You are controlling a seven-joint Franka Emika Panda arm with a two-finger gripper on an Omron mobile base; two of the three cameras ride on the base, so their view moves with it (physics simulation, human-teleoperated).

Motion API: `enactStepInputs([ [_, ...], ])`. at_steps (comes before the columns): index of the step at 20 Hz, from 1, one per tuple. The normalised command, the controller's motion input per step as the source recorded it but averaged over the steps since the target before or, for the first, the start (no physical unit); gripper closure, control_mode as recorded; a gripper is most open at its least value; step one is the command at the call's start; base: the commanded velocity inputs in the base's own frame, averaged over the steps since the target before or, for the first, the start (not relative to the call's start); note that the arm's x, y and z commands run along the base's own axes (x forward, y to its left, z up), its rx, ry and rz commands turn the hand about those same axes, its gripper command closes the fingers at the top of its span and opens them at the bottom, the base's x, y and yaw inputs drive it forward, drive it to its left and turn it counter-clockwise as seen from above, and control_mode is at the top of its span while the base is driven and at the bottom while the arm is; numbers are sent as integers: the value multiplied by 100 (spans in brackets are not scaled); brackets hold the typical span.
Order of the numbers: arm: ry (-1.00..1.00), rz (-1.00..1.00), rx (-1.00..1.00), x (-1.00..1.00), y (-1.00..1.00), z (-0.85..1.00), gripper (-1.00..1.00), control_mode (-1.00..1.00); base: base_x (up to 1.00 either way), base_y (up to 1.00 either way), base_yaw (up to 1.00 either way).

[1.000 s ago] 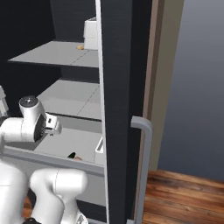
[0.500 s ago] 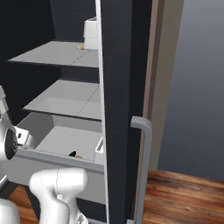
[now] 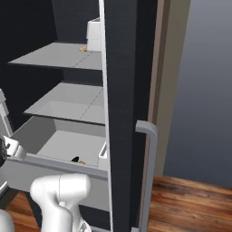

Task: Place the onion and cucumber inside the fridge drawer. Close the drawer after placing the vegetables.

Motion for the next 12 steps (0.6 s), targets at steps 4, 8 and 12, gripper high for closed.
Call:
enactStepInputs([
  [4, 5, -1, 0, 3, 11, -65, -100, -100, 0, 0, 0],
  [8, 4, 0, 0, 1, 5, -73, -100, -100, 0, 0, 0],
  [12, 2, 0, 0, 6, 3, -73, -100, -100, 0, 0, 0],
])
